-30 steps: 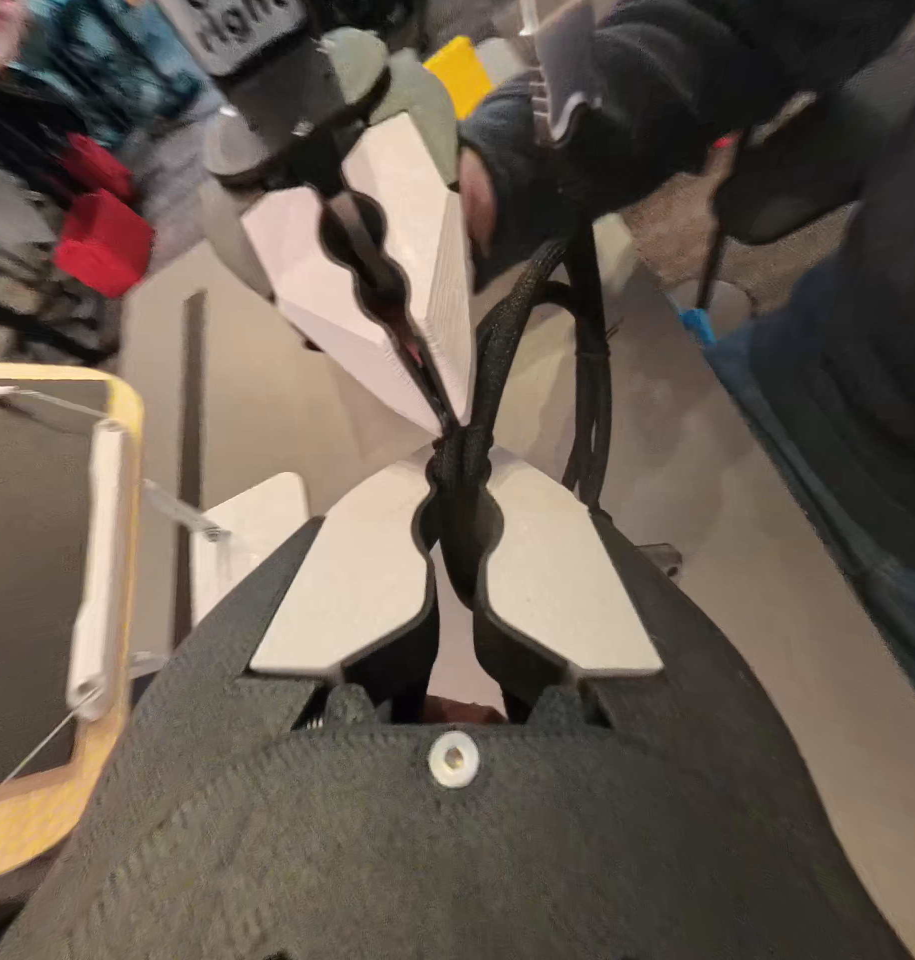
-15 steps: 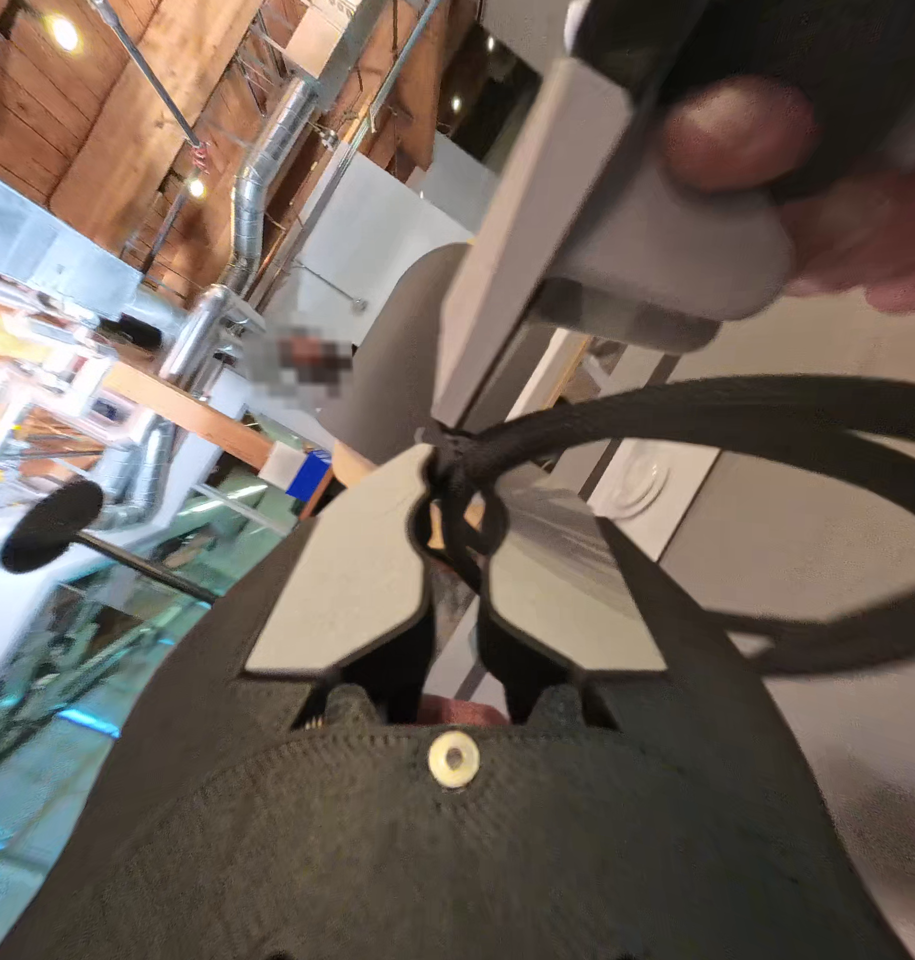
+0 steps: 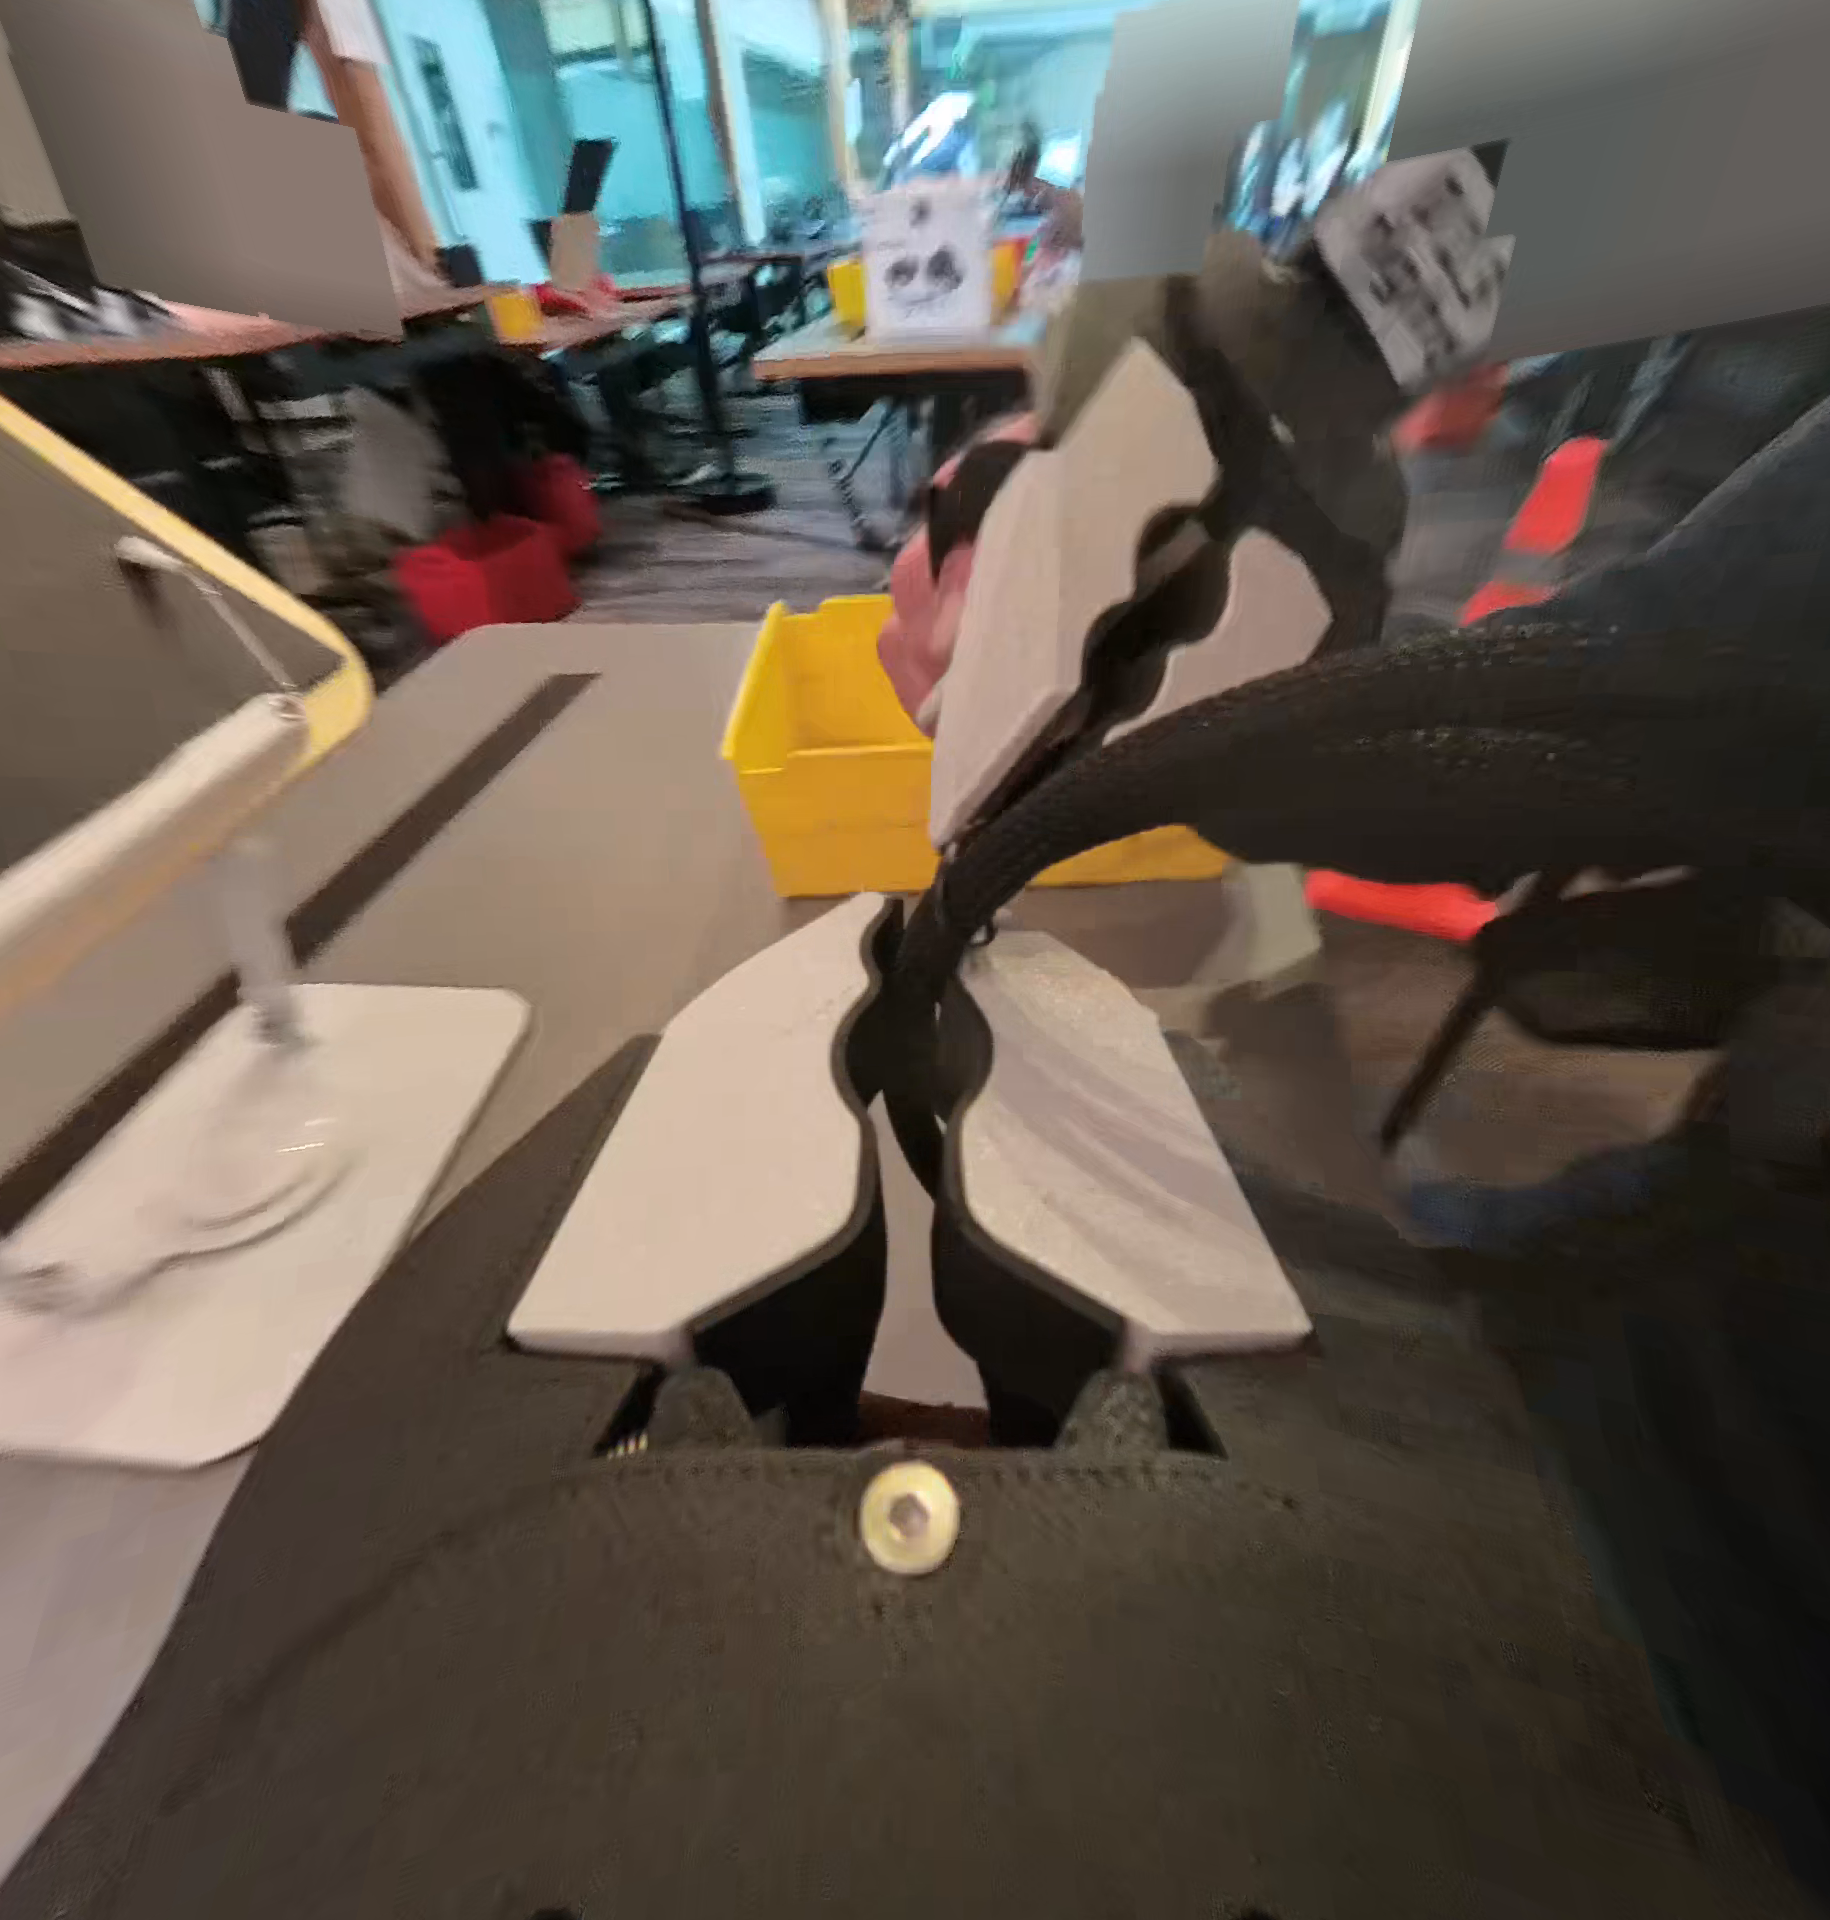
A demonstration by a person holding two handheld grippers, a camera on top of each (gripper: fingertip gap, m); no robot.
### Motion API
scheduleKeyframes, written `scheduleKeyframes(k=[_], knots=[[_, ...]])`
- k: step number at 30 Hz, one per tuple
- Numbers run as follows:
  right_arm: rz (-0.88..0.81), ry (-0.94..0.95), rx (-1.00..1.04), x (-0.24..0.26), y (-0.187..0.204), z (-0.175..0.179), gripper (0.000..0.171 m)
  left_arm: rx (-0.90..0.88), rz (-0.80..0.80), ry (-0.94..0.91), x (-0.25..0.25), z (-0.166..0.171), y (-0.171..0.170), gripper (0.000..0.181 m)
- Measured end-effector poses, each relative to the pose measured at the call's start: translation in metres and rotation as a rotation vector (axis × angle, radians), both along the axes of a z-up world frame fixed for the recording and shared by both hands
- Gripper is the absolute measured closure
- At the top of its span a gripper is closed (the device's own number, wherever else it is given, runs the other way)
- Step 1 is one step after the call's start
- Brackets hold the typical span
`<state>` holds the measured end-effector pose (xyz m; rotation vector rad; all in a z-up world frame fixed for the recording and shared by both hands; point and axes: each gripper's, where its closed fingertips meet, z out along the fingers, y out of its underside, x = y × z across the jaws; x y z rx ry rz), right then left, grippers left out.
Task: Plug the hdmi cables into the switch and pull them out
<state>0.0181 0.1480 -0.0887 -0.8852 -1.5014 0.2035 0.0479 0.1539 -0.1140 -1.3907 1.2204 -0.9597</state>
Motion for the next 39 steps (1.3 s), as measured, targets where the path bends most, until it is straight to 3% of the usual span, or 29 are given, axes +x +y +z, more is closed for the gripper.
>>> scheduleKeyframes(k=[2, 4, 6, 7, 10, 13, 16, 22, 28, 31, 39], knots=[[-0.079, -0.073, 0.206, -0.001, 0.002, 0.001, 0.171, -0.097, -0.044, -0.080, 0.002, 0.001, 0.000, 0.178], [-0.083, -0.069, 0.218, -0.002, 0.001, 0.001, 0.171, -0.156, -0.091, -0.111, 0.003, 0.000, -0.004, 0.178], [-0.044, 0.044, 0.018, -0.003, -0.001, 0.005, 0.168, -0.120, -0.075, -0.102, 0.002, 0.000, -0.004, 0.178], [-0.008, 0.101, -0.124, -0.001, -0.003, 0.006, 0.154, -0.080, -0.057, -0.074, 0.001, -0.002, -0.004, 0.178], [0.153, 0.275, -0.643, 0.005, -0.014, 0.014, 0.146, 0.077, 0.023, 0.025, -0.001, -0.006, 0.000, 0.178], [0.204, 0.358, -1.023, 0.013, -0.011, 0.005, 0.140, 0.227, 0.093, 0.076, -0.003, -0.003, 0.005, 0.178], [0.203, 0.419, -1.289, 0.016, -0.007, -0.010, 0.157, 0.384, 0.162, 0.142, -0.006, 0.002, 0.009, 0.178], [0.362, 0.562, -1.602, 0.015, -0.013, -0.006, 0.150, 0.728, 0.308, 0.351, -0.004, 0.002, 0.017, 0.178], [0.399, 0.670, -1.813, 0.017, -0.006, -0.019, 0.153, 1.017, 0.414, 0.503, -0.004, 0.003, 0.024, 0.178], [0.409, 0.739, -1.872, 0.018, -0.001, -0.022, 0.165, 1.131, 0.456, 0.558, -0.004, 0.001, 0.025, 0.179], [0.358, 0.729, -1.706, 0.018, 0.001, -0.018, 0.171, 1.127, 0.488, 0.565, -0.005, -0.002, 0.026, 0.179]])
